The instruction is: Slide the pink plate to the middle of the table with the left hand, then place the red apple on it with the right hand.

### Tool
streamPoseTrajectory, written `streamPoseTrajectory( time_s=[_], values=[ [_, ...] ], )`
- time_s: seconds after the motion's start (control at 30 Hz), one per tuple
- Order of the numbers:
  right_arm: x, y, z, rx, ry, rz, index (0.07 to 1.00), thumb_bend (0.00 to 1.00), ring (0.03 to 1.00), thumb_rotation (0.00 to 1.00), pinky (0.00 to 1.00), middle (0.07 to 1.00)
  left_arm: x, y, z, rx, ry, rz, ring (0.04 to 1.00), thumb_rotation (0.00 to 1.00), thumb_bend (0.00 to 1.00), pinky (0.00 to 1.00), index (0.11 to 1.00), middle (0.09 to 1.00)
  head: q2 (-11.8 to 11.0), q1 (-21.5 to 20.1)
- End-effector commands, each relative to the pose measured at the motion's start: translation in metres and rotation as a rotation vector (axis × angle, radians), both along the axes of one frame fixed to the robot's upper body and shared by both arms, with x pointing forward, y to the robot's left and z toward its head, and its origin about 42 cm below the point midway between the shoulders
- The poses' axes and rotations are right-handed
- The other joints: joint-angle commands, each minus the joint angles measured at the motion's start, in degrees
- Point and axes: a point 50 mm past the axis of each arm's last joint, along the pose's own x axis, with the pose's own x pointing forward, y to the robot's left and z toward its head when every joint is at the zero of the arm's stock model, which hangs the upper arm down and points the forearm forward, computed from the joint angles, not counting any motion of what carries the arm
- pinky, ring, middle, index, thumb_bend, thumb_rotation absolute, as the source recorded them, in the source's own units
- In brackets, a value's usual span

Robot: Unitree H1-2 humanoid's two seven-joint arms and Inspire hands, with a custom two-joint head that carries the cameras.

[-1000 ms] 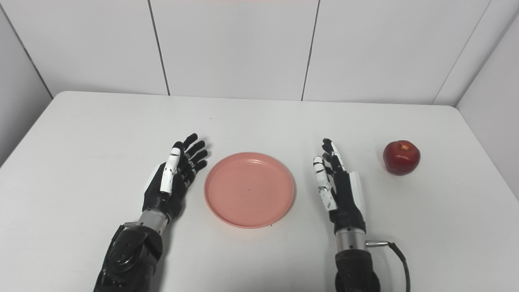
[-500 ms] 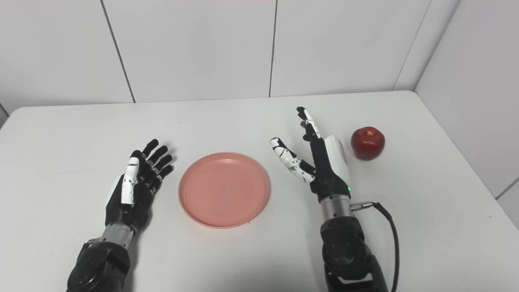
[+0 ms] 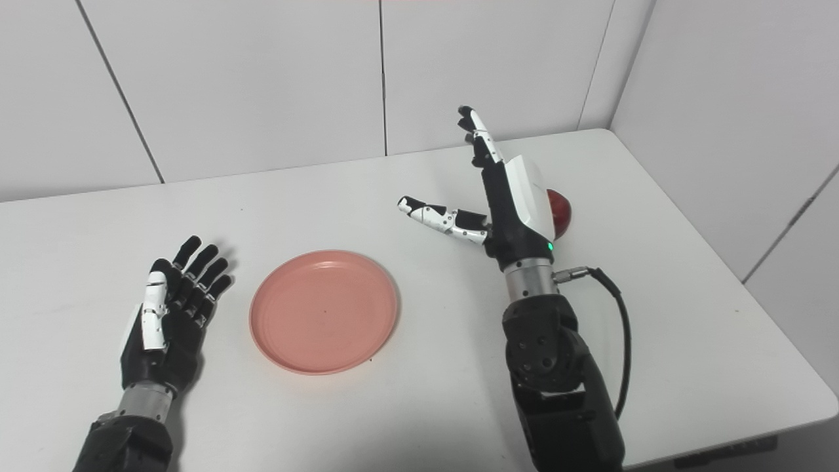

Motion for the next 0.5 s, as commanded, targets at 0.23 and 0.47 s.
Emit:
streamPoseTrajectory(
  time_s=[0.23, 0.47],
  values=[
    [0.005, -0.027, 0.034, -0.067, -0.103, -0.101, 0.940, 1.00, 0.890, 0.40, 0.81, 0.913, 0.004, 0.012, -0.010, -0.018, 0.016, -0.008, 0.904, 1.00, 0.39, 0.92, 0.899, 0.911, -0.7, -1.0],
    [0.004, -0.051, 0.041, -0.105, -0.084, -0.176, 0.952, 1.00, 0.903, 0.44, 0.82, 0.931, 0.004, 0.014, -0.010, -0.024, 0.016, -0.013, 0.911, 1.00, 0.38, 0.93, 0.901, 0.916, -1.0, -1.4]
  ],
)
